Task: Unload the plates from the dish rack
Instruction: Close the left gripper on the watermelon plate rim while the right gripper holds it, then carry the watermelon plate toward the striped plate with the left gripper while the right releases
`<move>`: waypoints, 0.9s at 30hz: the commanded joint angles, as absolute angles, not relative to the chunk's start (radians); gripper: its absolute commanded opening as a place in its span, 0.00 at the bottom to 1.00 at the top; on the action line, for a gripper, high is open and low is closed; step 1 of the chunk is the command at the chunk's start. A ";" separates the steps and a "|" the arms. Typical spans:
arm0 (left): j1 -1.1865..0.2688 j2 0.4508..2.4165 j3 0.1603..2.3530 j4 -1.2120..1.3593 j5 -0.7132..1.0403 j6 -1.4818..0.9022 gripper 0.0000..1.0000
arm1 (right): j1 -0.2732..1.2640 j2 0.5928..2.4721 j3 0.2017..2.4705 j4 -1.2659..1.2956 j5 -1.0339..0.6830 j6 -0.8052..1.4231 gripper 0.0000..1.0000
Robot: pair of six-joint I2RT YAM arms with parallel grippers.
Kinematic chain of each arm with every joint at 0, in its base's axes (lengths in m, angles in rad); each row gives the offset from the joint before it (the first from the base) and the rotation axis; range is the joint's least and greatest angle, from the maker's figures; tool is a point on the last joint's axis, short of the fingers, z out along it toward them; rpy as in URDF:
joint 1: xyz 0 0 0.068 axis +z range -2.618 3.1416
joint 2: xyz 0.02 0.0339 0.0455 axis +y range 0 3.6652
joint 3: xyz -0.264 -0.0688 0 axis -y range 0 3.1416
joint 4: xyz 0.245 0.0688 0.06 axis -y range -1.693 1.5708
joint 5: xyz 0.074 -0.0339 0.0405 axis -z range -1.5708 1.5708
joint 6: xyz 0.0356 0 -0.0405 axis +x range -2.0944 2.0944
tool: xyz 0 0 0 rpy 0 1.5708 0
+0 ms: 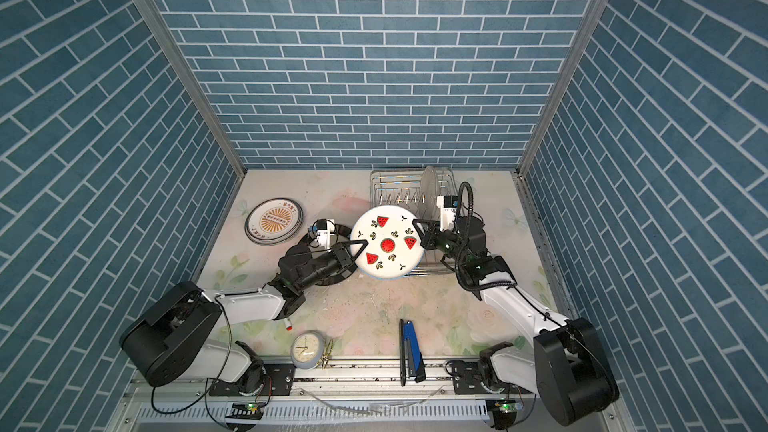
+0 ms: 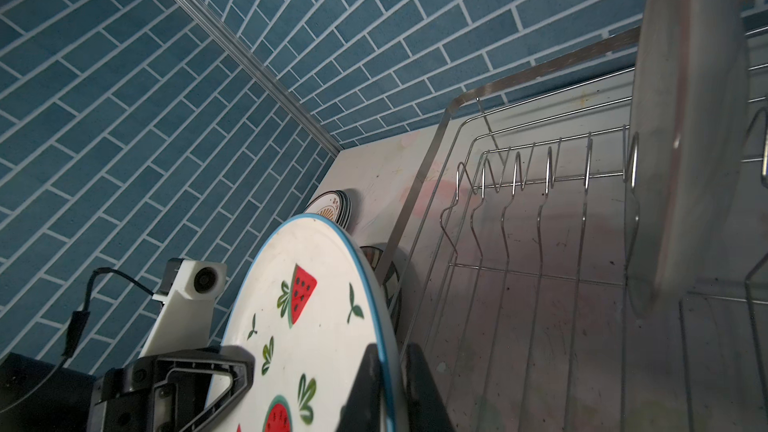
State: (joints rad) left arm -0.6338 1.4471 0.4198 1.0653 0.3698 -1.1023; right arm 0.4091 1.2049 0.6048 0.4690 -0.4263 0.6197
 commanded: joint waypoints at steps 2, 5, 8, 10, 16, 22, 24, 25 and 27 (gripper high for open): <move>-0.633 1.480 0.434 1.239 0.426 -1.071 0.00 | 0.426 1.209 0.629 0.512 -0.489 0.618 0.18; -0.628 1.513 0.445 1.276 0.442 -1.092 0.00 | 0.433 1.212 0.641 0.477 -0.483 0.611 0.20; -0.626 1.532 0.454 1.285 0.439 -1.096 0.00 | 0.437 1.215 0.641 0.466 -0.477 0.606 0.23; -0.625 1.534 0.457 1.284 0.440 -1.097 0.00 | 0.437 1.213 0.641 0.463 -0.479 0.604 0.27; -0.618 1.490 0.435 1.251 0.399 -1.088 0.00 | 0.439 1.204 0.632 0.462 -0.480 0.603 0.49; -0.612 1.417 0.402 1.192 0.352 -1.066 0.00 | 0.443 1.209 0.625 0.476 -0.489 0.607 0.59; -0.606 1.403 0.391 1.197 0.345 -1.069 0.00 | 0.447 1.211 0.626 0.482 -0.489 0.607 0.61; -0.606 1.401 0.385 1.204 0.339 -1.073 0.00 | 0.449 1.213 0.627 0.480 -0.492 0.605 0.61; -0.606 1.404 0.377 1.224 0.336 -1.089 0.00 | 0.460 1.222 0.644 0.449 -0.497 0.585 0.62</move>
State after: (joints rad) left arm -0.6128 1.4361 0.3744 1.0962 0.3515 -1.0771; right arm 0.4446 1.2140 0.6052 0.4473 -0.4683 0.6041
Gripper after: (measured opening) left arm 0.141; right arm 0.617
